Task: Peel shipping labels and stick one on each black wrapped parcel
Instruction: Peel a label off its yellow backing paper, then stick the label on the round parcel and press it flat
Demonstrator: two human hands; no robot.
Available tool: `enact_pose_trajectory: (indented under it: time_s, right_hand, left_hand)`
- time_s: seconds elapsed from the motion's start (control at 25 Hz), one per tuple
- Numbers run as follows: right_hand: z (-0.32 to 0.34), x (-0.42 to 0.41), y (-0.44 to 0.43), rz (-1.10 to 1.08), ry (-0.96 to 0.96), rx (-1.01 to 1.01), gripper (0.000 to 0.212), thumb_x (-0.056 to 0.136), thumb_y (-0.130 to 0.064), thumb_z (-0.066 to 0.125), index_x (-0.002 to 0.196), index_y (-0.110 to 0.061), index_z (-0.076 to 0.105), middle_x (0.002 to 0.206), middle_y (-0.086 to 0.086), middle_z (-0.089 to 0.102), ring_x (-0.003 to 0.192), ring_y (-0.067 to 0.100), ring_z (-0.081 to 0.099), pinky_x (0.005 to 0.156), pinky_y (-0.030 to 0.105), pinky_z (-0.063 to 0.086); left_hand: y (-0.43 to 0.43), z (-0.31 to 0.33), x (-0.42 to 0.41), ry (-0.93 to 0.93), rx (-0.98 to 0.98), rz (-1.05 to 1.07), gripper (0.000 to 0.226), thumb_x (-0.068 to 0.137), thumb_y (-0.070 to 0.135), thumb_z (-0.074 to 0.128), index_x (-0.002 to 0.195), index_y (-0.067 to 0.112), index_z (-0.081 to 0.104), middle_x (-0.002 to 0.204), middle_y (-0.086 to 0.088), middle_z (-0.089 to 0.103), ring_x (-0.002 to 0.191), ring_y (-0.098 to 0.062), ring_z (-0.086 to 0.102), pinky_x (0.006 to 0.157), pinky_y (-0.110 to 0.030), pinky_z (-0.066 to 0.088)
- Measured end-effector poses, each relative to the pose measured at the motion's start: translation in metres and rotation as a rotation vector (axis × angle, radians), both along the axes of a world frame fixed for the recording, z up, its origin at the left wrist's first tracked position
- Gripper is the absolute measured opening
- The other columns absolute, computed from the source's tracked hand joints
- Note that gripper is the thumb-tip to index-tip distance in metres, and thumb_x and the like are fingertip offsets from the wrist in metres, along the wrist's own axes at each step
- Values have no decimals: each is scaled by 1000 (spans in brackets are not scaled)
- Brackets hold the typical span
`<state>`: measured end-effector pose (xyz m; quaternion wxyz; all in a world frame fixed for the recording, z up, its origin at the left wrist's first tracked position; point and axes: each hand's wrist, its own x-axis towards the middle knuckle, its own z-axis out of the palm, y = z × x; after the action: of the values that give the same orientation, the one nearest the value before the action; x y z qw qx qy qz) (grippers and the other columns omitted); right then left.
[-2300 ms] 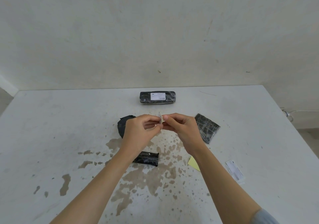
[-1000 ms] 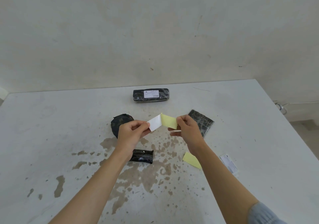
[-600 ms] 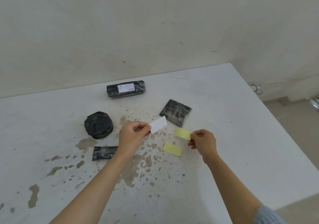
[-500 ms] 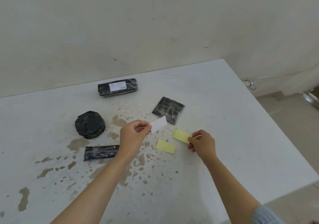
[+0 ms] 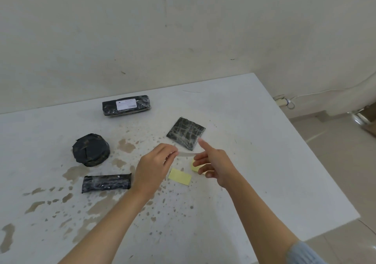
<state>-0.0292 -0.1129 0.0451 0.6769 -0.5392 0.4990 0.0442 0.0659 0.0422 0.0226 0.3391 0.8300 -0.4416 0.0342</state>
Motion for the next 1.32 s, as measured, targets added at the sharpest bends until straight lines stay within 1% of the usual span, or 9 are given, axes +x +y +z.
enact_pose_trajectory:
  time_s: [0.12, 0.2, 0.36, 0.52, 0.72, 0.8, 0.92, 1.16, 1.32]
  right_hand:
    - [8, 16, 3, 87, -32, -2, 20, 82, -21, 68, 75, -3, 66, 63, 9, 64, 38, 15, 52, 37, 19, 32]
    - [10, 25, 6, 123, -72, 5, 9, 82, -11, 67, 78, -3, 65, 62, 8, 63, 40, 15, 53, 36, 19, 32]
    - [7, 48, 28, 208, -170, 9, 9, 86, -12, 65, 78, -6, 64, 67, 9, 66, 47, 18, 58, 36, 21, 36]
    - [2, 74, 60, 214, -257, -15, 9, 88, -14, 63, 81, -8, 63, 75, 11, 68, 54, 19, 63, 39, 23, 43]
    - [-3, 106, 95, 279, -335, -22, 5, 85, -8, 66, 84, -6, 62, 85, 12, 71, 65, 20, 67, 45, 26, 50]
    - [-4, 118, 111, 340, -356, -36, 11, 82, -3, 68, 84, -3, 57, 85, 14, 72, 65, 20, 67, 45, 27, 51]
    - [-6, 136, 136, 497, -392, -107, 17, 78, 3, 68, 86, -2, 54, 81, 18, 70, 59, 19, 64, 43, 28, 51]
    - [-10, 166, 158, 739, -422, -344, 18, 78, 0, 69, 83, -9, 54, 78, 16, 70, 60, 17, 63, 42, 27, 51]
    - [-11, 174, 164, 726, -403, -430, 23, 75, -6, 74, 90, -13, 57, 78, 7, 72, 65, 14, 62, 47, 23, 50]
  left_hand:
    - [10, 1, 2, -92, 12, -40, 19, 90, 23, 53, 90, 11, 68, 84, 3, 68, 70, -5, 62, 70, -11, 46]
    - [19, 1, 6, -100, 11, -32, 19, 90, 23, 54, 91, 11, 68, 83, 3, 68, 71, -5, 63, 70, -14, 49]
    - [46, 1, 16, 40, -23, 95, 25, 86, 28, 59, 96, 8, 69, 87, 0, 70, 72, -8, 65, 68, -19, 51]
    - [81, -2, 26, 263, -104, 323, 29, 80, 14, 72, 108, 9, 67, 97, -3, 70, 82, -12, 68, 75, -28, 56]
    - [130, 3, 45, 521, -250, 655, 27, 85, 21, 66, 111, 16, 66, 99, 3, 69, 88, -4, 63, 74, -13, 48]
    - [140, 11, 58, 615, -300, 659, 25, 86, 26, 65, 109, 19, 67, 100, 8, 68, 89, -1, 62, 76, -12, 46]
    - [146, 20, 81, 763, -298, 569, 22, 85, 28, 66, 107, 23, 69, 100, 11, 69, 92, -2, 61, 82, -19, 48]
    - [162, 23, 118, 824, -237, 437, 20, 80, 11, 71, 98, 18, 71, 85, 0, 70, 81, -10, 63, 75, -15, 50]
    - [164, 19, 129, 828, -236, 436, 10, 81, 7, 68, 87, 14, 71, 84, -2, 70, 78, -11, 61, 74, -21, 49]
